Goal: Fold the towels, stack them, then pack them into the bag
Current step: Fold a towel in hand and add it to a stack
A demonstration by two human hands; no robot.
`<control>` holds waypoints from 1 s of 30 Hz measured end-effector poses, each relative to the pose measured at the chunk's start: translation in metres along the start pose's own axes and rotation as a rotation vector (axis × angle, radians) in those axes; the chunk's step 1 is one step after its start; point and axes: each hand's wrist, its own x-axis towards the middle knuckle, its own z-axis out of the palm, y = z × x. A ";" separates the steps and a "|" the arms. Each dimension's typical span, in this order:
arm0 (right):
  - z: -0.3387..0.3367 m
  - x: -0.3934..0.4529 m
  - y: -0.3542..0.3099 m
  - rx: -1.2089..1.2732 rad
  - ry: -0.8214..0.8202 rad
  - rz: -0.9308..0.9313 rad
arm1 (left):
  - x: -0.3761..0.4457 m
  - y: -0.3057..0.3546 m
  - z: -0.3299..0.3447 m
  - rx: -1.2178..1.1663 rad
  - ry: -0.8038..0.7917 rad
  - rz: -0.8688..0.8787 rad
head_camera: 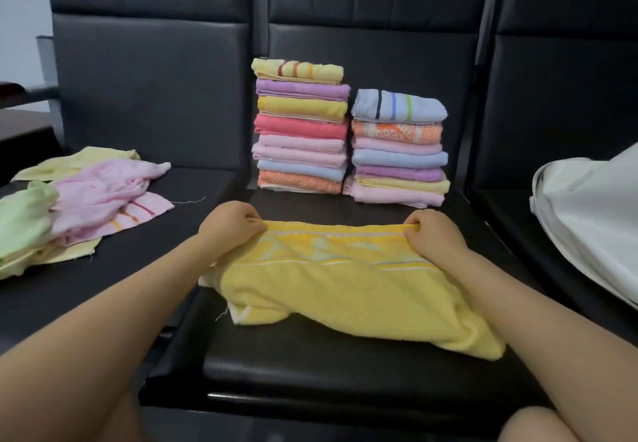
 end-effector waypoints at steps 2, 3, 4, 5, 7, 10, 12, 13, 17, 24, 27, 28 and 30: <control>0.000 0.000 0.001 -0.023 0.013 0.011 | 0.007 -0.005 0.008 0.000 -0.011 -0.037; 0.000 0.000 0.002 -0.053 0.021 0.016 | 0.009 -0.005 0.011 -0.002 -0.002 -0.040; 0.001 0.000 0.002 -0.082 0.024 0.026 | 0.011 -0.004 0.013 0.007 0.014 -0.028; 0.001 0.000 0.003 -0.100 0.019 0.040 | 0.012 -0.004 0.015 0.021 0.029 -0.009; 0.000 0.001 0.007 -0.098 -0.017 0.063 | 0.013 -0.004 0.019 0.029 0.038 0.029; -0.001 0.002 0.012 -0.051 -0.052 0.057 | 0.017 -0.007 0.021 -0.014 0.006 0.070; -0.002 0.002 0.016 -0.005 -0.035 0.055 | 0.022 -0.004 0.018 -0.086 -0.004 0.092; -0.002 0.002 0.017 0.016 -0.025 0.056 | 0.025 0.000 0.017 -0.129 0.005 0.091; -0.001 0.001 0.017 0.038 0.006 0.088 | 0.032 0.003 0.022 -0.128 0.020 0.063; -0.005 -0.002 0.015 0.041 -0.001 0.175 | 0.032 0.004 0.018 -0.104 -0.147 0.019; -0.014 -0.003 0.017 0.129 -0.087 0.222 | 0.027 0.005 0.012 -0.227 -0.198 0.005; -0.018 -0.004 0.017 0.161 -0.113 0.214 | 0.025 0.006 0.011 -0.249 -0.195 0.009; -0.022 -0.006 0.019 0.210 -0.142 0.182 | 0.024 0.005 0.010 -0.273 -0.162 0.014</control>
